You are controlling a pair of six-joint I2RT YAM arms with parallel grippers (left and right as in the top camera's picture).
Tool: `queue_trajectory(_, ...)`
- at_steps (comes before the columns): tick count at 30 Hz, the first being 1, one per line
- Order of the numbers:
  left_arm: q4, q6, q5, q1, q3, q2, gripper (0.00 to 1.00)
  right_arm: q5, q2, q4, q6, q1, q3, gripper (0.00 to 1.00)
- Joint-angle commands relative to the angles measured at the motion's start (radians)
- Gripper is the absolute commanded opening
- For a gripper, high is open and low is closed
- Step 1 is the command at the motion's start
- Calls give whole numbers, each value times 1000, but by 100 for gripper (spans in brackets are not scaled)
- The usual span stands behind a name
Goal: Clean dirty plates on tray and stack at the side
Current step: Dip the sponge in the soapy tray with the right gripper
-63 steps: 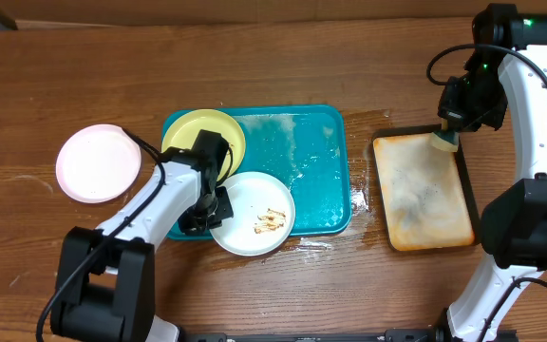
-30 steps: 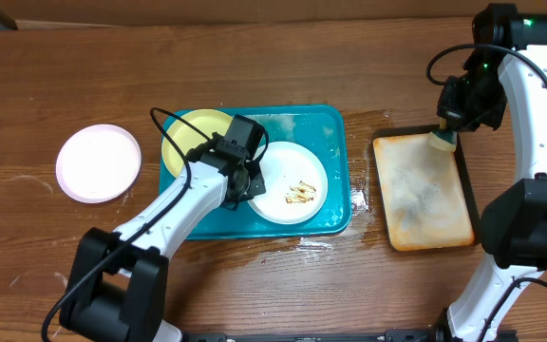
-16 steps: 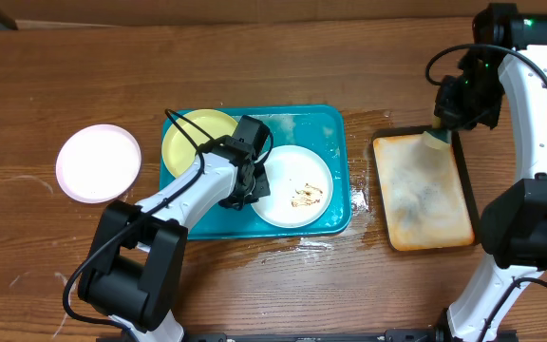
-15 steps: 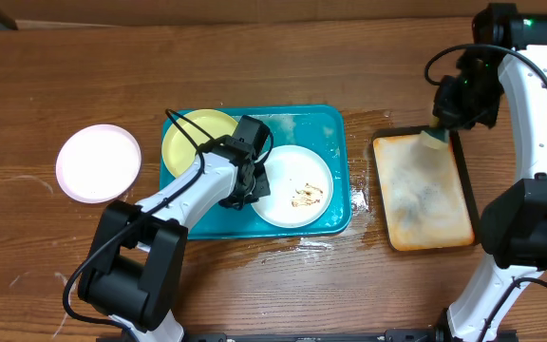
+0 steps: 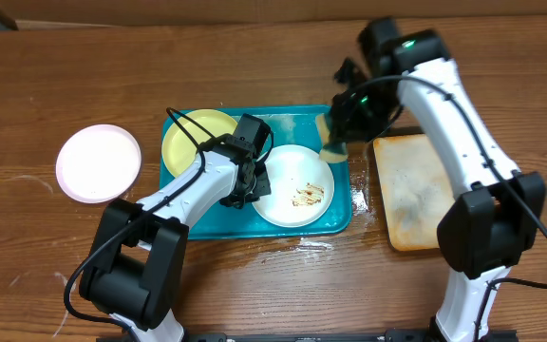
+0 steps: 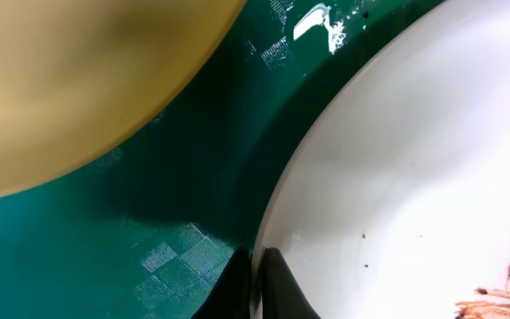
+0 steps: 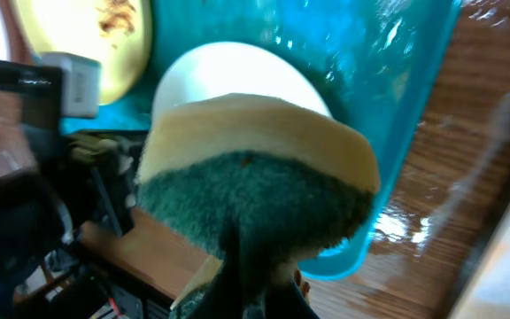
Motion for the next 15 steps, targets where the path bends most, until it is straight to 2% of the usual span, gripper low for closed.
queue_trajectory(1,-8,23,16,-2,-3,42,4,227,-32,50,264,9,-107,4)
queue_trajectory(6,-18,24,16,-2,-3,42,4,305,-32,116,318,-74,-222,4)
queue_trajectory(15,-21,24,16,-2,-3,42,4,425,-32,110,332,-261,-274,4)
